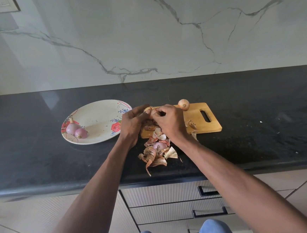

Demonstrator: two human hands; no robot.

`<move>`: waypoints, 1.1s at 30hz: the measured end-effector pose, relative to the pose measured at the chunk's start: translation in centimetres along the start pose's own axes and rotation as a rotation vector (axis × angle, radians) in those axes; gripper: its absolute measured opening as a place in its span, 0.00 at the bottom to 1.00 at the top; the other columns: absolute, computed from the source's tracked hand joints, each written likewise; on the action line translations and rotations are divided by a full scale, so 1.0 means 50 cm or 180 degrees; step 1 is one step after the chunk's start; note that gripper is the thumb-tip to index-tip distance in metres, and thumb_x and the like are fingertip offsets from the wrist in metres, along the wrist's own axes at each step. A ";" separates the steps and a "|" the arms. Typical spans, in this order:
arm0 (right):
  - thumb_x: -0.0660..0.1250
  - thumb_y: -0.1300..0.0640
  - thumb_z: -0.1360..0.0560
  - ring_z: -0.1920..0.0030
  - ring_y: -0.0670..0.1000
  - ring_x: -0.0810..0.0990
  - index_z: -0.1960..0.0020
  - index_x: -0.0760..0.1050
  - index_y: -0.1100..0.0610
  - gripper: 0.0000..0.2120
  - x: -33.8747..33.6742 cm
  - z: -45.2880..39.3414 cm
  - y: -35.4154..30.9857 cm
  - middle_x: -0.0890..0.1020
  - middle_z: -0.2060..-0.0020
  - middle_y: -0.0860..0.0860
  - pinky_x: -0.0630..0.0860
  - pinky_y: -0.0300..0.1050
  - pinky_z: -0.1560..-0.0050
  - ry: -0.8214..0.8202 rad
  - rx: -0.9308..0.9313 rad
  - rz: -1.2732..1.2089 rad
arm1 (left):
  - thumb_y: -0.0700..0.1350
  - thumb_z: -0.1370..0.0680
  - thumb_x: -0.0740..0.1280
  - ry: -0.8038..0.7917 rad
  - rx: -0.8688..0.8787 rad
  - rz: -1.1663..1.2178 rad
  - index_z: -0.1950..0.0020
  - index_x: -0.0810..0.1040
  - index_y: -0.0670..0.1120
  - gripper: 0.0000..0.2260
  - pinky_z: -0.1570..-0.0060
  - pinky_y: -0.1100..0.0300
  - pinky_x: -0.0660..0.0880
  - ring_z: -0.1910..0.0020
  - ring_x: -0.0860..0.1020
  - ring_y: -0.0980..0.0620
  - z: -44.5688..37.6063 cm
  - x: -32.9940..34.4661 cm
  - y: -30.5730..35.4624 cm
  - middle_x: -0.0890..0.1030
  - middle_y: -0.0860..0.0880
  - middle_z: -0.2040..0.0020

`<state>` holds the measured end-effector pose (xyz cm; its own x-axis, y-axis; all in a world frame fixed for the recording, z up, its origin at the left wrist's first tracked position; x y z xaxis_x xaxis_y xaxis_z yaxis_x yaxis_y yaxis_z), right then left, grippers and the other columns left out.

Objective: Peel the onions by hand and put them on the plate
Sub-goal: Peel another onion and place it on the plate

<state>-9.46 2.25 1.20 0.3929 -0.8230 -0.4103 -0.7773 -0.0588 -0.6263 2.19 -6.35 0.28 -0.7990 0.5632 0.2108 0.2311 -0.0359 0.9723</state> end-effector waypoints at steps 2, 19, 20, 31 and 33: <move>0.73 0.60 0.27 0.68 0.50 0.78 0.64 0.80 0.62 0.08 0.000 0.000 0.001 0.81 0.68 0.53 0.76 0.50 0.69 0.0004 0.0009 0.0042 | 0.36 0.22 0.71 0.0011 -0.0004 -0.0008 0.38 0.82 0.40 0.13 0.41 0.42 0.80 0.48 0.84 0.38 0.001 0.001 0.001 0.85 0.37 0.47; 0.71 0.60 0.24 0.56 0.45 0.82 0.49 0.84 0.60 0.06 -0.012 -0.007 0.000 0.86 0.55 0.52 0.79 0.35 0.55 -0.0178 0.0345 -0.0316 | 0.39 0.26 0.75 -0.0051 -0.0072 0.0223 0.38 0.81 0.42 0.16 0.41 0.43 0.79 0.44 0.83 0.38 0.004 0.002 0.008 0.85 0.39 0.43; 0.70 0.62 0.23 0.56 0.48 0.83 0.50 0.84 0.62 0.05 -0.010 -0.006 0.000 0.86 0.56 0.53 0.80 0.39 0.55 -0.0154 0.0241 -0.0198 | 0.39 0.26 0.75 -0.0059 -0.0075 0.0197 0.39 0.81 0.42 0.16 0.41 0.43 0.79 0.44 0.83 0.38 0.005 0.003 0.008 0.85 0.39 0.44; 0.67 0.70 0.27 0.64 0.56 0.76 0.51 0.73 0.67 0.05 0.012 0.006 -0.022 0.78 0.59 0.61 0.66 0.40 0.66 -0.0378 -0.0569 0.1184 | 0.34 0.23 0.71 -0.0042 0.0041 0.0048 0.38 0.78 0.38 0.13 0.47 0.48 0.82 0.52 0.84 0.43 0.006 0.009 0.006 0.85 0.39 0.48; 0.66 0.70 0.25 0.63 0.56 0.77 0.50 0.73 0.68 0.05 0.011 0.006 -0.021 0.78 0.58 0.62 0.67 0.41 0.66 -0.0425 -0.0575 0.1164 | 0.35 0.23 0.71 -0.0038 0.0048 0.0045 0.38 0.78 0.38 0.14 0.48 0.49 0.82 0.52 0.84 0.43 0.008 0.008 0.007 0.85 0.40 0.48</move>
<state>-8.28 2.01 1.44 0.1263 -0.7284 -0.6734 -0.9462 0.1154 -0.3024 2.19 -5.81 0.67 -0.7889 0.5726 0.2233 0.2508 -0.0317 0.9675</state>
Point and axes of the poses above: each hand's wrist, its own z-axis away from the middle knuckle, its own x-axis out of the palm, y = z × x, the point moved 2 cm from there along -z, towards the middle knuckle
